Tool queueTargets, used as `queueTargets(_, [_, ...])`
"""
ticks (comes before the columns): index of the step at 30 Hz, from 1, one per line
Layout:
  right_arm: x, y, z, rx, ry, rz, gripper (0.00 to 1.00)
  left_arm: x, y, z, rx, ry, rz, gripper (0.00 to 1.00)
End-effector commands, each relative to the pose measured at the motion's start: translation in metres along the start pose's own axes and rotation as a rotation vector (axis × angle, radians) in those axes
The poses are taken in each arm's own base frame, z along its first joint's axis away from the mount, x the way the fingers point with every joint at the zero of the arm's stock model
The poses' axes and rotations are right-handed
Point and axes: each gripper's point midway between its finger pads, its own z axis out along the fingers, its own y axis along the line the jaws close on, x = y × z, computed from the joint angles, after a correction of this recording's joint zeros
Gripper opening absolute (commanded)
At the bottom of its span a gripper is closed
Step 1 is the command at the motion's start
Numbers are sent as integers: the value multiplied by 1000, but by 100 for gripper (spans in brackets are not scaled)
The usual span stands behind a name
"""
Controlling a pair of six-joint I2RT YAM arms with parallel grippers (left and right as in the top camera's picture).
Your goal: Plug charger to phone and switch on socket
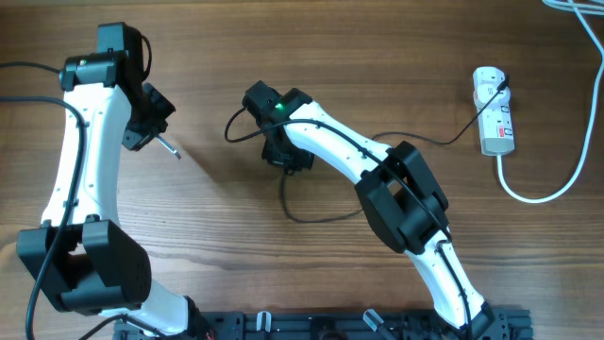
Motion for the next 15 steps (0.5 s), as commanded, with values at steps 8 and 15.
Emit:
queueTargets(8, [13,-20,35,92,50,1,10,-3,4,1,-17,-12,-20,4])
queueTargets(15, [9,-27,35,125,25,-33,4,-1,2,1,-8,-4,-20,4])
